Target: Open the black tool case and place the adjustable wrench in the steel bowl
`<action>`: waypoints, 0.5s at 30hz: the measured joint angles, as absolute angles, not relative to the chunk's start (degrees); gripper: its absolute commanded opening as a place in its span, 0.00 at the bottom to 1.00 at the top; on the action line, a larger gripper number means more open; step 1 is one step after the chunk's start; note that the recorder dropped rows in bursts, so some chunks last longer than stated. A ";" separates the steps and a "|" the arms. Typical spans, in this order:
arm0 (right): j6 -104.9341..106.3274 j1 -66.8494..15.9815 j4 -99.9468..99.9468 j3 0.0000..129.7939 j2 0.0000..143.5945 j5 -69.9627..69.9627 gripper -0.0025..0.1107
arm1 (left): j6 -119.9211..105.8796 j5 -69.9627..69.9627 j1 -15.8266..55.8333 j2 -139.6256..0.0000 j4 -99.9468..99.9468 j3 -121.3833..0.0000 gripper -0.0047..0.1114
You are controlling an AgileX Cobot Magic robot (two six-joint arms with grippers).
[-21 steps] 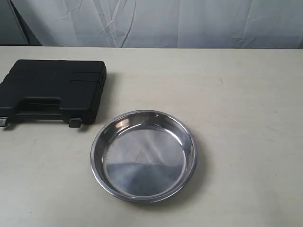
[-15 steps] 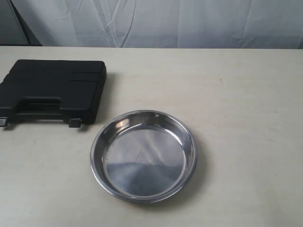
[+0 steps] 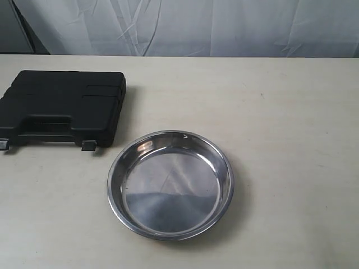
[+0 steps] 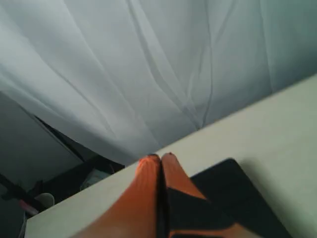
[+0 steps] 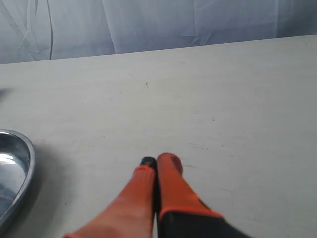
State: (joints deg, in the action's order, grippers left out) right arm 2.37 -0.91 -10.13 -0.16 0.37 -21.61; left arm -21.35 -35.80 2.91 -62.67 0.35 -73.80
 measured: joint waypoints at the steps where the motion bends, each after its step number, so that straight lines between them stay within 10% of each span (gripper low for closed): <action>1: 2.37 -0.91 -10.13 -0.16 0.37 -21.61 0.02 | -27.52 -37.32 2.91 -68.23 2.76 -75.87 0.04; 15: 2.37 -0.91 -10.13 -0.16 0.37 -21.61 0.02 | -67.69 -50.00 2.91 -92.73 -2.51 -77.96 0.19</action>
State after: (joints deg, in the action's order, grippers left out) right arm 2.37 -0.91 -10.13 -0.16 0.37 -21.61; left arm -67.69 -50.00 2.91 -92.73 -2.51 -77.96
